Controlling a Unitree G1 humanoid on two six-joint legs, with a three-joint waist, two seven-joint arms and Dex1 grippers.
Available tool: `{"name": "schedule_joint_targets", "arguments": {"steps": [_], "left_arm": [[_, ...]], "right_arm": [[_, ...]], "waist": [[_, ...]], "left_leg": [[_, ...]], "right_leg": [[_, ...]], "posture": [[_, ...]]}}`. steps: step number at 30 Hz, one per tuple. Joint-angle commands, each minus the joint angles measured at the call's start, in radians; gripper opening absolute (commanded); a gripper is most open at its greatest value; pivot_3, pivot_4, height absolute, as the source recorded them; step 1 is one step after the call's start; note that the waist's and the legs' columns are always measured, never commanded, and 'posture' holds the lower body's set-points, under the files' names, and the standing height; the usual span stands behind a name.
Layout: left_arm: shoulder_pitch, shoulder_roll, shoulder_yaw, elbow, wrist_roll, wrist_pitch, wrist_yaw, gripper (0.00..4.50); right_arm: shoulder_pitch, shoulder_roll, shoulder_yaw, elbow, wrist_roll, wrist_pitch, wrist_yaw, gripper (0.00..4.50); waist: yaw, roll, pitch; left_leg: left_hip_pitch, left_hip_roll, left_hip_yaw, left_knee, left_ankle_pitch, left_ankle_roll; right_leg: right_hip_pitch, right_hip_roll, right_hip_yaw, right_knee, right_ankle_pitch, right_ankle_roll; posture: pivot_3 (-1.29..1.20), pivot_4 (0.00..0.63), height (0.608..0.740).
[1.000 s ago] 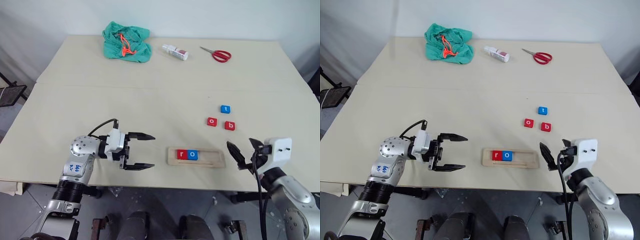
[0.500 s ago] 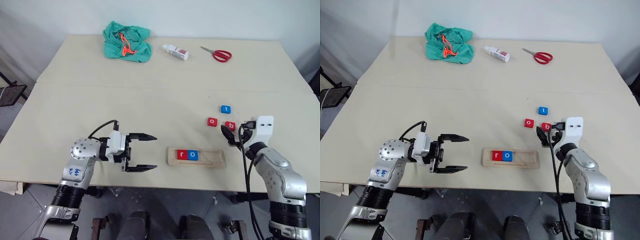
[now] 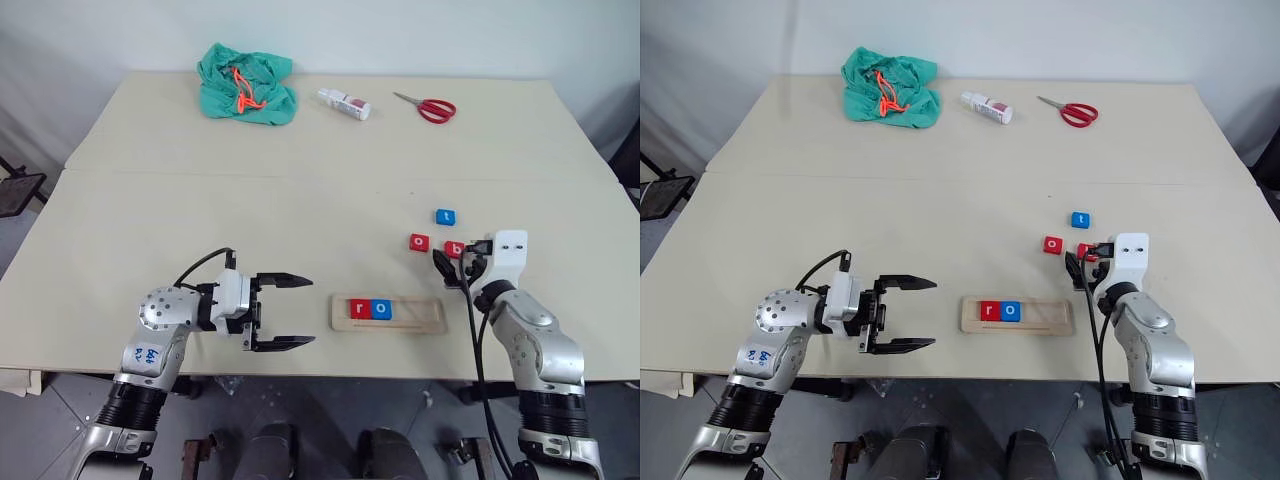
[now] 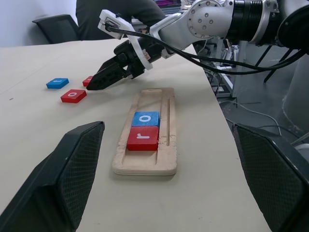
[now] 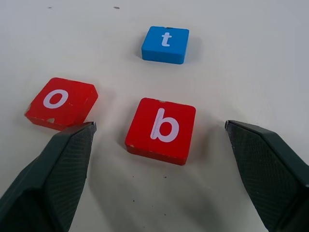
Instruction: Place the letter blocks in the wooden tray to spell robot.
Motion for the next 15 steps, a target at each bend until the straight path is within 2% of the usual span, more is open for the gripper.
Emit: {"name": "schedule_joint_targets", "arguments": {"steps": [1, 6, 7, 15], "left_arm": [[-0.004, 0.007, 0.018, -0.032, -0.019, -0.009, 0.008, 4.50], [-0.007, 0.007, 0.016, -0.027, -0.018, -0.011, 0.011, 4.50], [-0.008, 0.007, 0.016, -0.026, -0.018, -0.012, 0.010, 4.50], [-0.021, 0.001, 0.014, 0.005, -0.039, -0.014, -0.036, 4.50]], "right_arm": [[0.012, 0.016, 0.012, 0.010, -0.012, 0.004, -0.005, 3.22], [0.020, 0.019, 0.000, -0.008, -0.019, 0.000, -0.009, 1.59], [0.025, 0.016, -0.001, -0.024, -0.018, 0.000, -0.005, 1.45], [0.163, -0.044, -0.059, -0.331, 0.071, 0.099, 0.053, 1.46]], "waist": [[-0.001, 0.000, 0.000], [-0.001, 0.000, 0.000], [-0.001, 0.000, 0.000], [0.004, 0.000, 0.000]], "left_leg": [[0.000, 0.000, 0.000, 0.000, 0.000, 0.000], [0.000, 0.000, 0.000, 0.000, 0.000, 0.000], [0.000, 0.000, 0.000, 0.000, 0.000, 0.000], [-0.001, -0.001, 0.000, -0.001, 0.000, 0.000]], "right_leg": [[0.000, 0.000, 0.000, 0.000, 0.000, 0.000], [0.000, 0.000, 0.000, 0.000, 0.000, 0.000], [0.000, 0.000, 0.000, 0.000, 0.000, 0.000], [-0.001, 0.000, 0.001, -0.001, 0.000, 0.000]], "posture": [[0.00, 0.150, 0.740], [0.00, 0.150, 0.740], [0.00, 0.150, 0.740], [0.00, 0.150, 0.740]]}}
